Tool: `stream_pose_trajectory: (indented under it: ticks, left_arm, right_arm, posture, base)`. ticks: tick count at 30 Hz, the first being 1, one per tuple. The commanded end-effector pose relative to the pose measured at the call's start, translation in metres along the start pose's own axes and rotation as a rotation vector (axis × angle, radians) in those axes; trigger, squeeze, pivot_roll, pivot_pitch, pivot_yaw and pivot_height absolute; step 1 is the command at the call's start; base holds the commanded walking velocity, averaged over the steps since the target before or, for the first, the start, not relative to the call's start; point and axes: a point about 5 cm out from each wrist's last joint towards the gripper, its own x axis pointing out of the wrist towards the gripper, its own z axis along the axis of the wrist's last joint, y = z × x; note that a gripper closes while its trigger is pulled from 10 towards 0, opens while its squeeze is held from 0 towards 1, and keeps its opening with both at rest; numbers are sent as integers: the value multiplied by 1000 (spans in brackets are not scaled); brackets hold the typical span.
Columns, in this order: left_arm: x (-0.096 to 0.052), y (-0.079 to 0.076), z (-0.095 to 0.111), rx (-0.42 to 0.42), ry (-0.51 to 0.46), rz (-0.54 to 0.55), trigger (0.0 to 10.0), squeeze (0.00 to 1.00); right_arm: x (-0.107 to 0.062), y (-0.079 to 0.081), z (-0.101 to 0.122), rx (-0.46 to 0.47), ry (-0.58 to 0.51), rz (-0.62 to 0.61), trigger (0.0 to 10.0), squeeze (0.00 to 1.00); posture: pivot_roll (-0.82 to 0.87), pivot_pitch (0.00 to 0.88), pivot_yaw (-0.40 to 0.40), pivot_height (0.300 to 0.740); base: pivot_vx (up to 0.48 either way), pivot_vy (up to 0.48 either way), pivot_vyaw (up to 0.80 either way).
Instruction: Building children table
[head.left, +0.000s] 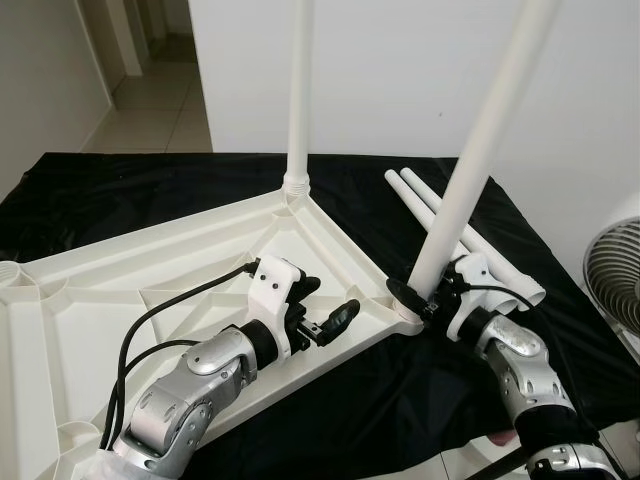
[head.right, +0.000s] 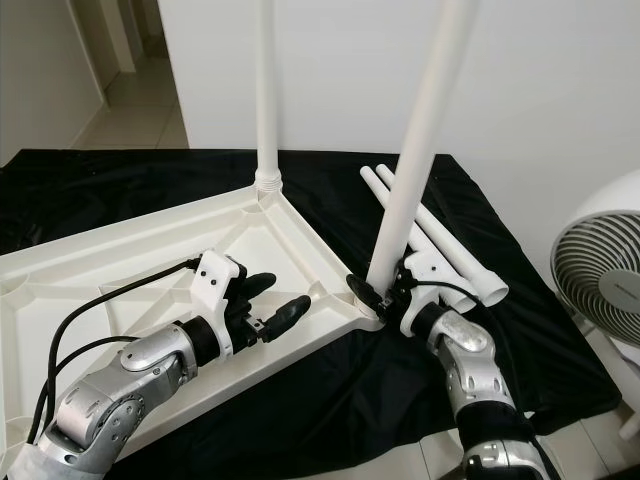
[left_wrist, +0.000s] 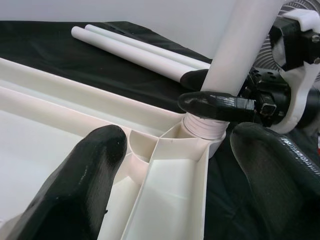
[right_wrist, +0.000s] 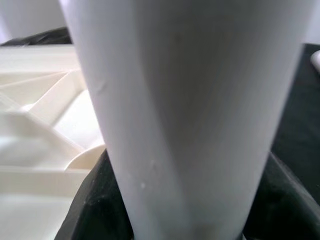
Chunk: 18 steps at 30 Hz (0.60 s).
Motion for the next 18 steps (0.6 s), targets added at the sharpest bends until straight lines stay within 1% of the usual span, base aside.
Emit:
stream_pose_trajectory:
  ticks: [1,2,4,5,6,7,8,9,10,11,12,13,14,16,18]
  left_arm:
    - [0,-7,-3,-6,10,-96,10000,0]
    - [0,-8,-3,-7,10,-96,10000,0]
    - [0,-8,-3,-7,10,-96,10000,0]
    - [0,-8,-3,-9,10,-98,10000,0]
    - [0,-8,-3,-9,10,-98,10000,0]
    - [1,-9,-4,-10,10,-101,10000,0]
    - [2,-9,-4,-10,9,-103,10000,0]
    - [2,-9,-4,-11,9,-104,10000,0]
    - [3,-10,-4,-10,9,-107,10000,0]
    - [3,-10,-4,-9,8,-109,10000,0]
    - [3,-10,-4,-9,8,-109,10000,0]
    - [4,-10,-4,-10,7,-110,10000,0]
    - [4,-10,-4,-10,7,-110,10000,0]
    - [4,-11,-4,-14,5,-111,10000,0]
    - [4,-11,-4,-16,4,-112,10000,0]
  right_arm:
    - [-4,10,-20,39,92,-40,0,0]
    - [-4,15,-22,46,95,-106,0,0]
    - [-4,15,-22,46,95,-106,0,0]
    - [-4,17,-26,74,120,-222,0,0]
    - [-4,17,-26,74,120,-222,0,0]
    - [-6,19,-29,57,163,-368,0,0]
    - [-9,21,-32,80,196,-517,0,0]
    - [-11,23,-34,96,220,-614,0,0]
    - [-14,24,-35,85,237,-707,0,0]
    - [-15,24,-35,80,247,-757,0,0]
    - [-15,24,-35,80,247,-757,0,0]
    - [-17,26,-35,83,254,-816,0,0]
    - [-17,26,-35,83,254,-816,0,0]
    - [-7,36,-29,87,221,-796,0,0]
    - [-5,38,-27,87,204,-787,0,0]
  posture:
    - [28,20,-28,740]
    - [28,20,-28,740]
    - [28,20,-28,740]
    - [26,20,-28,740]
    - [26,20,-28,740]
    - [20,16,-32,740]
    - [18,15,-33,740]
    - [18,15,-33,740]
    - [18,15,-33,740]
    - [17,12,-37,740]
    - [17,12,-37,740]
    - [18,11,-38,740]
    - [18,11,-38,740]
    - [18,9,-35,740]
    - [17,10,-33,740]
  base:
    - [0,0,0]
    - [0,0,0]
    - [0,0,0]
    - [0,0,0]
    - [0,0,0]
    - [0,0,0]
    - [0,0,0]
    - [0,0,0]
    - [0,0,0]
    - [0,0,0]
    - [0,0,0]
    - [0,0,0]
    - [0,0,0]
    - [0,0,0]
    - [0,0,0]
